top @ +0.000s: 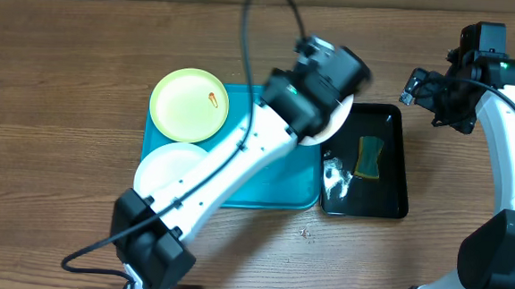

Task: Clean dirty plates on tray and stack at the side
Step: 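Lift the white plate with the left gripper and carry it left off the tray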

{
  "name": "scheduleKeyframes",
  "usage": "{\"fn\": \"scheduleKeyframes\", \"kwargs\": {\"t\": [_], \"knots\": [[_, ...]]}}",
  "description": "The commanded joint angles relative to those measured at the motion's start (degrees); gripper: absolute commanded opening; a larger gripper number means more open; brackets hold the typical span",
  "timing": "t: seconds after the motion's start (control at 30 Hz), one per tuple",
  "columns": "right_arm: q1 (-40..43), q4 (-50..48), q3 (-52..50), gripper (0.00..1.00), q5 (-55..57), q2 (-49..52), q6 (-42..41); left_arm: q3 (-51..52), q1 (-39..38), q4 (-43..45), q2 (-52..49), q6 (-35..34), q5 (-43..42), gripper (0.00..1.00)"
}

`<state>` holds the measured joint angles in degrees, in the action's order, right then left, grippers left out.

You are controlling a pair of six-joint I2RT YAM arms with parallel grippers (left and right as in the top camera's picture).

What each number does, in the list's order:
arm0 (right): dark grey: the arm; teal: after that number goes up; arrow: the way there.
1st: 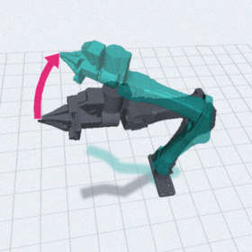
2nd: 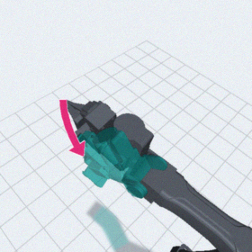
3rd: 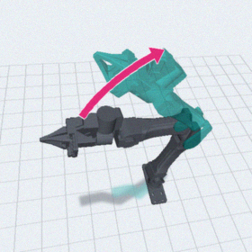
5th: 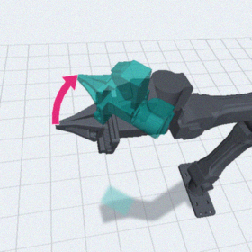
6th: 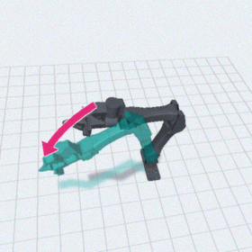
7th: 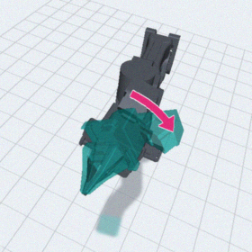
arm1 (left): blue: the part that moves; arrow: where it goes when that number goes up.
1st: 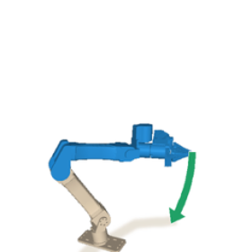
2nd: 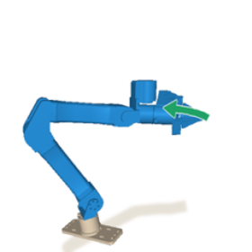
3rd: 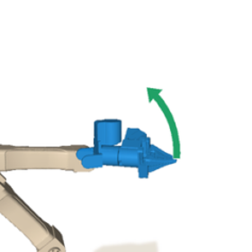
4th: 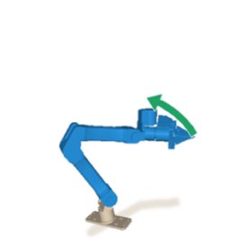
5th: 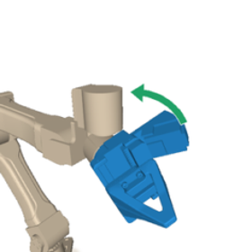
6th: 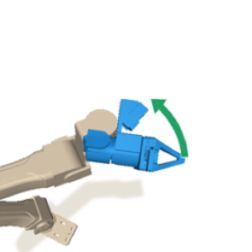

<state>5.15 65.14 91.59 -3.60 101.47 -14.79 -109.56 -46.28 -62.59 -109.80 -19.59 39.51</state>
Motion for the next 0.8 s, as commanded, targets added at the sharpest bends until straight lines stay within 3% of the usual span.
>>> {"fn": "scheduleKeyframes", "kwargs": {"t": [0.0,0.37,0.77], "knots": [[-0.1,-0.3,0.6,1.0,0.3,-0.5,-0.2,-1.6,-4.5,0.3,0.1,-1.2,13.2,0.04],[-0.1,-0.3,0.6,1.0,0.3,-0.5,-0.2,-1.6,-13.5,1.3,-0.5,-0.9,27.5,0.04],[-0.1,-0.3,0.6,1.0,0.3,-0.5,-0.2,-1.6,-15.4,1.4,-0.5,-0.6,30.0,0.04]]}}
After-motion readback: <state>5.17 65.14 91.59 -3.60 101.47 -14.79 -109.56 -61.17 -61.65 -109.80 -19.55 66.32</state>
